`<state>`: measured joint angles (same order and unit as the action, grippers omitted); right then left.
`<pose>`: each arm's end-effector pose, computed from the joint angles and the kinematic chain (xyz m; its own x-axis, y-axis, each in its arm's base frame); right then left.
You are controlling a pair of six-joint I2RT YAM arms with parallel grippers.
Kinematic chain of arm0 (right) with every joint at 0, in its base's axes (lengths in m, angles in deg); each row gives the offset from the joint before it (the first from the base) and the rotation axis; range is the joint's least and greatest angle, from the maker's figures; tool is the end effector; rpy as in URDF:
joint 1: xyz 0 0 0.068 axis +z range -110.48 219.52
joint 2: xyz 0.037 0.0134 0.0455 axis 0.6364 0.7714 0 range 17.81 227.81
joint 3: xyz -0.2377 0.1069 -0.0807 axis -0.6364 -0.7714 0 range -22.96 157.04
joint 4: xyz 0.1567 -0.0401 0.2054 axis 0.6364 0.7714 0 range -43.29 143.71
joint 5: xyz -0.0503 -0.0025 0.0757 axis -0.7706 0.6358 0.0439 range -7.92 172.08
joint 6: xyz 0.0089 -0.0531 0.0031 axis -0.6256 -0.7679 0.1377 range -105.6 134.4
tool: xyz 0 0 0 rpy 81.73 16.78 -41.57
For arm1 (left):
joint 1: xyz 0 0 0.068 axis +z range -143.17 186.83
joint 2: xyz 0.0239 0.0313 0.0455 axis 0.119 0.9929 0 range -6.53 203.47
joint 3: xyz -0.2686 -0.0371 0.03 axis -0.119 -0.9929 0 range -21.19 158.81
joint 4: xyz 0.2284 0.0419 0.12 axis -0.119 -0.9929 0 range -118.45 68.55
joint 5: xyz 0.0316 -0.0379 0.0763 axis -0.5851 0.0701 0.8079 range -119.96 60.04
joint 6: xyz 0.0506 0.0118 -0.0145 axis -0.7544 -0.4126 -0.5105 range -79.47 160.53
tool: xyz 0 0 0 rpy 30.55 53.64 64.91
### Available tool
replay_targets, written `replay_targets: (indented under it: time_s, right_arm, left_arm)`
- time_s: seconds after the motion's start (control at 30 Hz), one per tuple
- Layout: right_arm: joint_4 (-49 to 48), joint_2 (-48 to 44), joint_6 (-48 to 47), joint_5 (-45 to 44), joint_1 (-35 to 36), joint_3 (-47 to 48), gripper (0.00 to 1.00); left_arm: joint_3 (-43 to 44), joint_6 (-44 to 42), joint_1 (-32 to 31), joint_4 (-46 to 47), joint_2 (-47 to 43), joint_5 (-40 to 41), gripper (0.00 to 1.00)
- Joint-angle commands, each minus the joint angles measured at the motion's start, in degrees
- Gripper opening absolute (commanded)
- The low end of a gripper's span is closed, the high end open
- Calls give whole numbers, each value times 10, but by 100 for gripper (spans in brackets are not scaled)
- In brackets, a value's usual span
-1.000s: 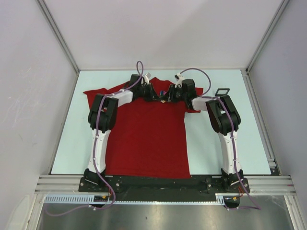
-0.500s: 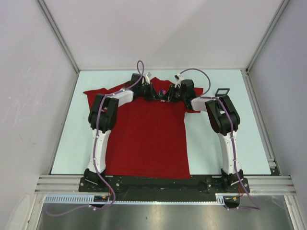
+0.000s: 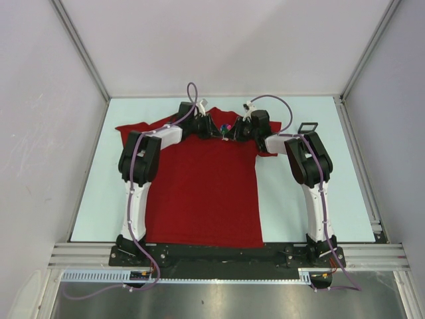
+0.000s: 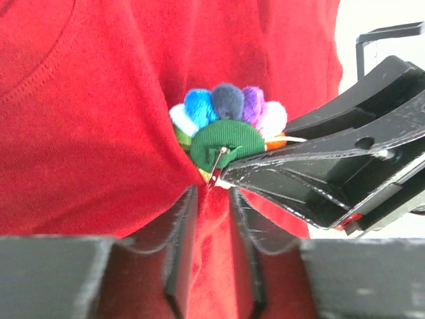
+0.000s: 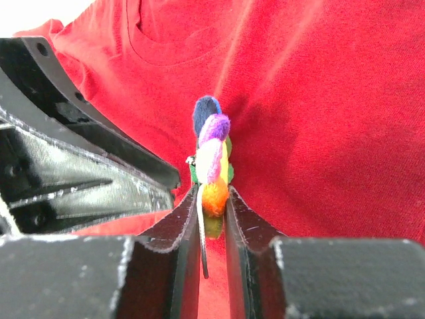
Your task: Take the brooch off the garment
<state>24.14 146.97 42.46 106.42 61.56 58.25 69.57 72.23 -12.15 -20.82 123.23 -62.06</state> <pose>0.4502 0.1980 0.1308 -0.6738 0.1894 -0.7142 -0.4195 0.6976 0.5808 0.4653 -0.1801 0.1443 -0.8512 -0.1779 -0.4937 0.2612 0.6724 -0.6926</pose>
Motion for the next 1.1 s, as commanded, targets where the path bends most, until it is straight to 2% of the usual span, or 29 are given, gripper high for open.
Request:
replay_targets:
  time_s: [0.0, 0.1, 0.23, 0.27, 0.37, 0.6, 0.73, 0.9, 1.0, 1.07]
  right_arm:
    - [-16, 3, 7, 1, -1, 10, 11]
    - [-16, 2, 6, 2, 0, 10, 11]
    - [-14, 2, 4, 9, -1, 10, 9]
    - [-15, 1, 4, 11, -2, 10, 7]
    - [-20, 4, 4, 23, -2, 10, 4]
    - [-30, 3, 5, 39, 0, 10, 0]
    - [-29, 1, 4, 41, 0, 10, 0]
    - [-30, 1, 2, 43, 2, 10, 0]
    - [-27, 0, 0, 42, 2, 10, 0]
    - [-27, -1, -1, 41, 1, 10, 0]
  left_arm:
    - [-2, 36, 8, 63, -20, -16, 27]
    - [25, 67, 13, 86, 8, -36, 21]
    - [48, 73, 22, 88, 12, -12, 22]
    - [47, 73, 25, 89, 12, -12, 30]
    - [36, 68, 33, 90, 9, -17, 43]
    - [85, 16, 45, 41, 47, -67, 61]
    - [122, 7, 42, 33, 78, -103, 61]
    - [129, 46, 41, 98, 107, -147, 61]
    - [136, 48, 40, 102, 111, -148, 58]
    - [136, 48, 39, 101, 114, -150, 52]
